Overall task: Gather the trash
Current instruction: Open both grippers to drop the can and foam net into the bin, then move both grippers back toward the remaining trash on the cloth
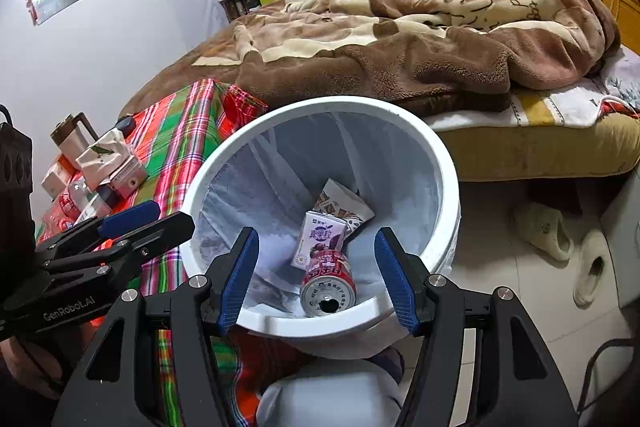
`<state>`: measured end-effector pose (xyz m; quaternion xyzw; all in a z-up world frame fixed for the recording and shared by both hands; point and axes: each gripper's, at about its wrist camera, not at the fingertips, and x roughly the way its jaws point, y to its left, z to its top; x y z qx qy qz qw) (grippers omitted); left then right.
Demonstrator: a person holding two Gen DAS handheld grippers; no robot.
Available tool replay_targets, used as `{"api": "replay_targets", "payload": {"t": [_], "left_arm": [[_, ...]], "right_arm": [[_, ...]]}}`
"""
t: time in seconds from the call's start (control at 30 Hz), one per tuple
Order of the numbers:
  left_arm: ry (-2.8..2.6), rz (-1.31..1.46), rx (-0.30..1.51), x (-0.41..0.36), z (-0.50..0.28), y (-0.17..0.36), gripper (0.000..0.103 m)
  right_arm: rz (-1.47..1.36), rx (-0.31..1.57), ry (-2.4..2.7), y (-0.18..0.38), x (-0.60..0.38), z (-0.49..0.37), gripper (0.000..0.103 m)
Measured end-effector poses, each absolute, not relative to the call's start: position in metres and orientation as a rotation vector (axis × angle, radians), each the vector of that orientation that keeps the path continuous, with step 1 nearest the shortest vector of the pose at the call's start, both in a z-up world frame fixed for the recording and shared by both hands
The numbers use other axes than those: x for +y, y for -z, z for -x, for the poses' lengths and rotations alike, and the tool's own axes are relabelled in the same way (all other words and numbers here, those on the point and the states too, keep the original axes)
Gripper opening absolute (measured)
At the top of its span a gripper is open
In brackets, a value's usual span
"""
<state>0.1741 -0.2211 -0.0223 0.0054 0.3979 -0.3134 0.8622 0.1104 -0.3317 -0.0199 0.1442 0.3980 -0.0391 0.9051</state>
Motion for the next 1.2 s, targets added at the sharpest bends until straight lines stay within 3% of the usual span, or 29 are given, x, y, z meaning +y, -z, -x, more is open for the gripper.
{"api": "replay_targets", "payload": {"t": [0.8, 1.2], "left_arm": [[0.291, 0.027, 0.756, -0.089, -0.110, 0.003, 0.066], [0.170, 0.062, 0.760, -0.033, -0.085, 0.003, 0.053]], "right_arm": [[-0.226, 0.790, -0.168, 0.000, -0.258, -0.103, 0.062], [-0.222, 0.813, -0.266, -0.003, -0.223, -0.103, 0.062]]}}
